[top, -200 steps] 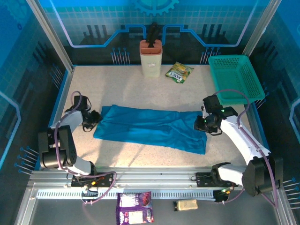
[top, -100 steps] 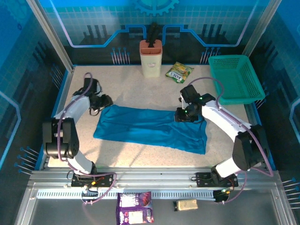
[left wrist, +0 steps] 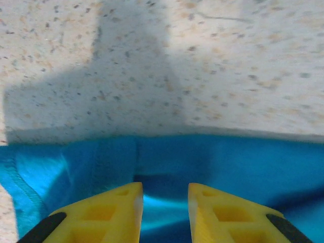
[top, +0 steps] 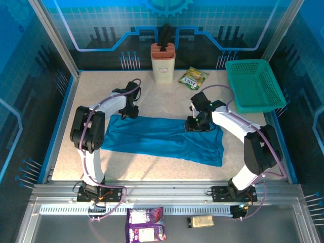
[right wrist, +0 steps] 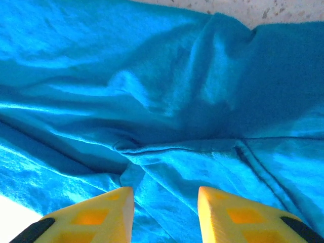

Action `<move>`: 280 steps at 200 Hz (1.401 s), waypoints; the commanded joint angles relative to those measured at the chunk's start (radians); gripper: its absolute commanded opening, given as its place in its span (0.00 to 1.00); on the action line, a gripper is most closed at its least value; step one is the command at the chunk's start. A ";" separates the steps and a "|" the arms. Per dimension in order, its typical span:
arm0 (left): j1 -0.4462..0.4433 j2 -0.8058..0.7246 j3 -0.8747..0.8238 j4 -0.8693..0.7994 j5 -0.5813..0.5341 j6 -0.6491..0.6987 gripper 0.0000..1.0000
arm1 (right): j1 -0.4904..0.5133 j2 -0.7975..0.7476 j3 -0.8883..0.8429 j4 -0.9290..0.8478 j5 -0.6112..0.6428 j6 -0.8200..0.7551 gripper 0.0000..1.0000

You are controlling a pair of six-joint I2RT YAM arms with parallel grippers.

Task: Fold the inside-out t-shirt

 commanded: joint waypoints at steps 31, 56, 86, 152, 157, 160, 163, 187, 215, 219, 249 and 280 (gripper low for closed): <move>0.005 0.089 0.088 -0.050 -0.196 0.091 0.34 | -0.003 0.046 -0.056 0.029 -0.001 0.010 0.41; 0.006 0.127 0.117 -0.053 -0.194 0.097 0.34 | -0.012 0.054 -0.071 0.032 0.000 0.009 0.42; 0.017 0.174 0.147 -0.071 -0.176 0.109 0.35 | -0.024 0.059 -0.089 0.037 0.003 0.004 0.43; 0.037 0.183 0.156 -0.081 -0.188 0.122 0.27 | -0.052 0.088 -0.133 0.060 0.026 0.002 0.44; 0.041 0.179 0.157 -0.081 -0.194 0.123 0.26 | -0.054 0.088 -0.134 0.061 0.032 0.004 0.44; 0.043 0.177 0.157 -0.081 -0.195 0.124 0.25 | -0.055 0.091 -0.138 0.061 0.035 0.005 0.44; 0.046 0.173 0.157 -0.081 -0.194 0.125 0.24 | -0.058 0.090 -0.139 0.062 0.036 0.005 0.43; 0.068 0.147 0.163 -0.081 -0.179 0.122 0.18 | -0.075 0.093 -0.162 0.078 0.032 0.012 0.43; 0.082 0.145 0.188 -0.098 -0.175 0.133 0.09 | -0.090 0.093 -0.166 0.078 0.039 0.012 0.43; 0.084 0.145 0.192 -0.100 -0.174 0.134 0.08 | -0.092 0.093 -0.167 0.080 0.039 0.013 0.42; 0.097 0.140 0.225 -0.113 -0.155 0.142 0.01 | -0.111 0.090 -0.178 0.086 0.035 0.009 0.42; 0.151 0.120 0.276 -0.135 -0.080 0.130 0.00 | -0.121 0.087 -0.185 0.088 0.033 0.005 0.41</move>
